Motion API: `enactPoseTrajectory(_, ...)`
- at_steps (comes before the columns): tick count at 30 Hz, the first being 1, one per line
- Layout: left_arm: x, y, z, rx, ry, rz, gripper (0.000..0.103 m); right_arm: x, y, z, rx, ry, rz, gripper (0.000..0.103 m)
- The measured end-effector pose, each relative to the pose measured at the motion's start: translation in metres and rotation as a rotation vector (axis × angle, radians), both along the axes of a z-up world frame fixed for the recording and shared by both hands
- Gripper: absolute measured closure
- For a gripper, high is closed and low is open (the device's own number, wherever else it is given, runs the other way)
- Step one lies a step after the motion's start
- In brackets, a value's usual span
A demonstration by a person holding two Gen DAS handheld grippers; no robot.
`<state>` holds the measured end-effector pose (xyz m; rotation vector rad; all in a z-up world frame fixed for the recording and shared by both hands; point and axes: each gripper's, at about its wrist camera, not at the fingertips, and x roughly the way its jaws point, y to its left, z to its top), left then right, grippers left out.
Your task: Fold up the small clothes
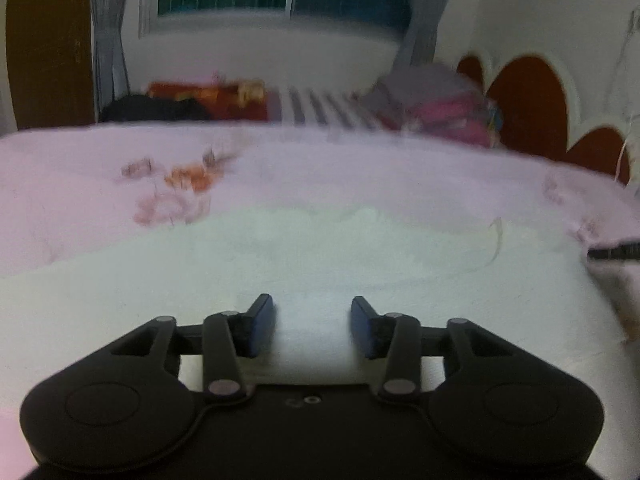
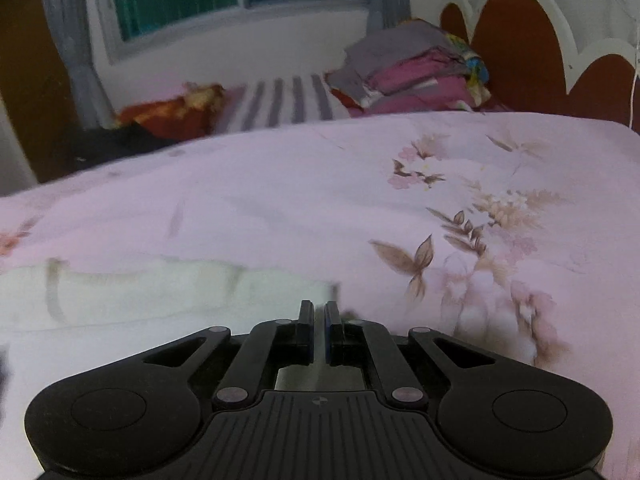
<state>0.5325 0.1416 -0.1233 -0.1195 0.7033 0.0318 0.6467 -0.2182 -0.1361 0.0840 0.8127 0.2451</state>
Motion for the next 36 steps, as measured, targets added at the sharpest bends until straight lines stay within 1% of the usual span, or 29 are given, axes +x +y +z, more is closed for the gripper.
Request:
enactPoseTrajectory(2,-0.005,-0.002,-0.003,-0.026,0.005,-0.017,0.060,-0.027,0.006,0.001,0.001,0.004,0.037,0.101)
enactPoseTrajectory(5,-0.008,-0.005,-0.022,-0.018,0.058,-0.024,0.059,-0.059,0.016,-0.016,-0.028,0.071,0.051,0.101)
enactPoseTrajectory(6,-0.011,-0.005,-0.023,-0.018,0.037,-0.018,0.058,-0.069,0.016,-0.017,-0.038,0.046,0.044,0.101)
enactPoseTrajectory(7,-0.012,-0.006,-0.020,-0.010,0.044,0.007,0.059,-0.077,0.018,-0.014,-0.063,0.044,0.038,0.101)
enactPoseTrajectory(8,-0.014,-0.009,-0.015,0.007,0.039,0.038,0.049,-0.085,0.019,-0.007,-0.074,0.032,0.017,0.101)
enactPoseTrajectory(9,-0.018,-0.014,-0.013,0.032,0.017,0.051,0.041,-0.095,0.019,0.000,-0.054,0.012,0.008,0.101)
enactPoseTrajectory(10,-0.018,-0.021,-0.017,0.059,0.023,0.018,0.023,-0.105,0.022,0.005,-0.027,-0.008,0.027,0.101)
enactPoseTrajectory(11,-0.014,-0.026,-0.025,0.084,0.079,-0.019,0.019,-0.109,0.027,0.001,-0.046,0.004,0.054,0.101)
enactPoseTrajectory(12,-0.016,-0.033,-0.026,0.128,0.064,-0.029,0.019,-0.108,0.034,-0.010,-0.093,0.050,0.079,0.101)
enactPoseTrajectory(13,-0.018,-0.033,-0.021,0.123,0.082,-0.033,0.021,-0.113,0.039,-0.014,-0.130,0.032,0.090,0.101)
enactPoseTrajectory(14,-0.021,-0.030,-0.015,0.088,0.088,-0.036,0.020,-0.113,0.043,-0.010,-0.153,0.052,0.089,0.101)
enactPoseTrajectory(15,-0.029,-0.022,-0.008,0.044,0.068,-0.034,0.020,-0.114,0.046,-0.003,-0.152,0.057,0.086,0.101)
enactPoseTrajectory(16,-0.037,-0.015,-0.004,0.032,0.052,-0.014,0.020,-0.120,0.047,0.009,-0.135,0.030,0.089,0.101)
enactPoseTrajectory(18,-0.056,0.007,0.001,0.005,0.044,0.059,0.019,-0.131,0.052,0.024,-0.142,-0.012,0.089,0.100)
enactPoseTrajectory(19,-0.068,0.025,0.002,-0.015,0.037,0.114,0.021,-0.133,0.053,0.026,-0.146,-0.002,0.077,0.100)
enactPoseTrajectory(20,-0.082,0.041,0.004,-0.031,0.025,0.164,0.021,-0.135,0.054,0.026,-0.143,0.017,0.064,0.084)
enactPoseTrajectory(21,-0.096,0.062,0.005,-0.051,0.009,0.217,0.023,-0.137,0.054,0.026,-0.139,0.020,0.051,0.047)
enactPoseTrajectory(22,-0.111,0.085,0.006,-0.070,-0.005,0.273,0.031,-0.143,0.055,0.027,-0.136,0.003,0.047,0.033)
enactPoseTrajectory(23,-0.125,0.110,0.006,-0.097,-0.013,0.329,0.044,-0.150,0.056,0.030,-0.128,-0.027,0.056,0.031)
enactPoseTrajectory(24,-0.137,0.134,0.005,-0.129,-0.016,0.382,0.051,-0.152,0.055,0.031,-0.115,-0.041,0.067,0.031)
enactPoseTrajectory(25,-0.150,0.165,0.003,-0.181,-0.020,0.469,0.053,-0.155,0.056,0.033,-0.100,-0.041,0.079,0.031)
enactPoseTrajectory(27,-0.175,0.217,-0.003,-0.324,-0.046,0.627,0.052,-0.158,0.059,0.034,-0.088,-0.050,0.101,0.038)
enactPoseTrajectory(28,-0.189,0.244,-0.007,-0.433,-0.084,0.708,0.051,-0.158,0.063,0.036,-0.095,-0.047,0.103,0.039)
enactPoseTrajectory(29,-0.201,0.265,-0.012,-0.536,-0.138,0.763,0.050,-0.157,0.066,0.035,-0.105,-0.039,0.100,0.039)
enactPoseTrajectory(30,-0.208,0.281,-0.015,-0.603,-0.173,0.808,0.049,-0.155,0.068,0.033,-0.111,-0.029,0.097,0.039)
enactPoseTrajectory(31,-0.211,0.294,-0.016,-0.637,-0.188,0.835,0.049,-0.154,0.071,0.032,-0.112,-0.018,0.088,0.039)
enactPoseTrajectory(33,-0.209,0.313,-0.016,-0.649,-0.201,0.873,0.052,-0.151,0.073,0.031,-0.099,-0.006,0.077,0.039)
enactPoseTrajectory(34,-0.207,0.320,-0.017,-0.656,-0.204,0.882,0.053,-0.149,0.073,0.030,-0.081,0.001,0.063,0.039)
enactPoseTrajectory(36,-0.201,0.330,-0.021,-0.667,-0.211,0.888,0.057,-0.140,0.065,0.028,-0.006,0.041,-0.001,0.039)
